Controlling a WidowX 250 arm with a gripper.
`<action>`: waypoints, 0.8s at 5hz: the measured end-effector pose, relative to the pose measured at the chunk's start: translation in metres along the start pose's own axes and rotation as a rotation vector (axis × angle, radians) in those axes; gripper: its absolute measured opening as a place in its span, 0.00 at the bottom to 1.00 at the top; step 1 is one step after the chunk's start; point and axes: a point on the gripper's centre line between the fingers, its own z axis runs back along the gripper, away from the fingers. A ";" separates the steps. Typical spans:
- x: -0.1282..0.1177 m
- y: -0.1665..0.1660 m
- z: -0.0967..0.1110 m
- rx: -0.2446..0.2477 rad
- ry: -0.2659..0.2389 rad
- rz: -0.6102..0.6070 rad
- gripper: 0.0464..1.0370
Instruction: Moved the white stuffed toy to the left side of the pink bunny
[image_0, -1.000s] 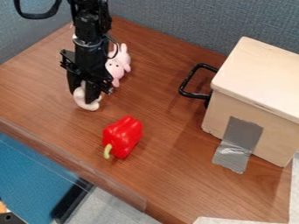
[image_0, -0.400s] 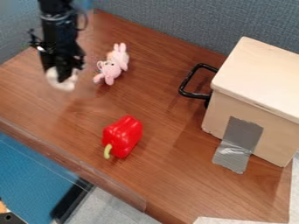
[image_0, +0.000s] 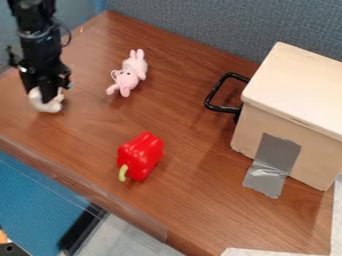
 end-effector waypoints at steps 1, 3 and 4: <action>0.004 0.003 -0.004 -0.009 -0.004 0.006 0.33; 0.001 0.003 0.019 -0.056 -0.042 -0.026 0.92; 0.001 0.007 0.041 -0.062 -0.085 -0.019 0.97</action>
